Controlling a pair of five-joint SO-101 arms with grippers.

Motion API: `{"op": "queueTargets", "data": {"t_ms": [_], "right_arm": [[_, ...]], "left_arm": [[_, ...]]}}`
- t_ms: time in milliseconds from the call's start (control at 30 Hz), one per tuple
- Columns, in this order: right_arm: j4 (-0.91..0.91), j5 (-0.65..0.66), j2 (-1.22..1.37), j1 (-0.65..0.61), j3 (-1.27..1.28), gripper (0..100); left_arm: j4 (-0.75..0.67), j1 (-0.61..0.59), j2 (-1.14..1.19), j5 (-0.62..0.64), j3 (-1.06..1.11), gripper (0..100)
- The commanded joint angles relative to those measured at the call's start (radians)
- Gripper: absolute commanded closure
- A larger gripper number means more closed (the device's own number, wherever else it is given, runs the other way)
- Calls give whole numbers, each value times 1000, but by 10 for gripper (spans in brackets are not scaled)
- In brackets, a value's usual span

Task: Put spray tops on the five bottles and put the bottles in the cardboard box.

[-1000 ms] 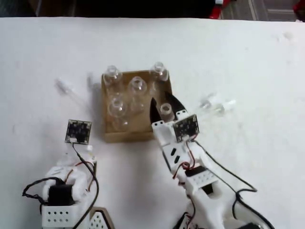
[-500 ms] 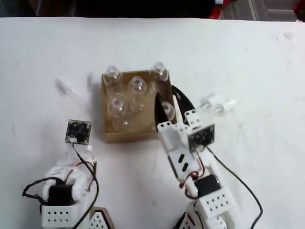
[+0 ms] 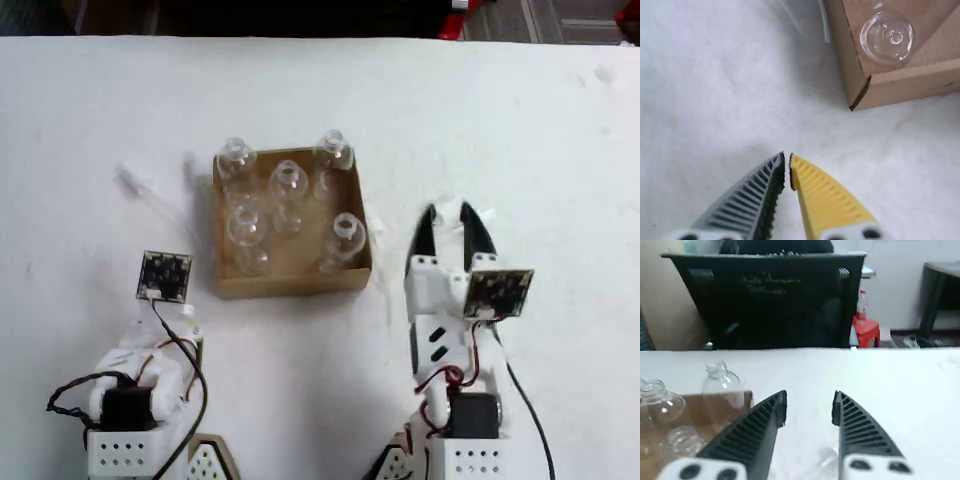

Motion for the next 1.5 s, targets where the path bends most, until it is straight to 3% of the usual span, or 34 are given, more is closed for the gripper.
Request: {"op": "queueTargets", "data": {"t_ms": [0, 167, 567, 767, 1467], "right_arm": [[148, -40, -5, 51, -29, 872], [394, -38, -4, 96, -28, 871], [521, -37, 4, 228, 107, 870], [788, -41, -1, 234, 107, 869], [780, -38, 1, 232, 107, 871]], "left_arm": [[-17, -10, -8, 12, -3, 977], [-17, -10, -8, 12, -3, 977], [-17, -5, -8, 12, -3, 977], [-17, -7, -8, 12, -3, 977], [25, -4, -10, 6, -3, 977]]}}
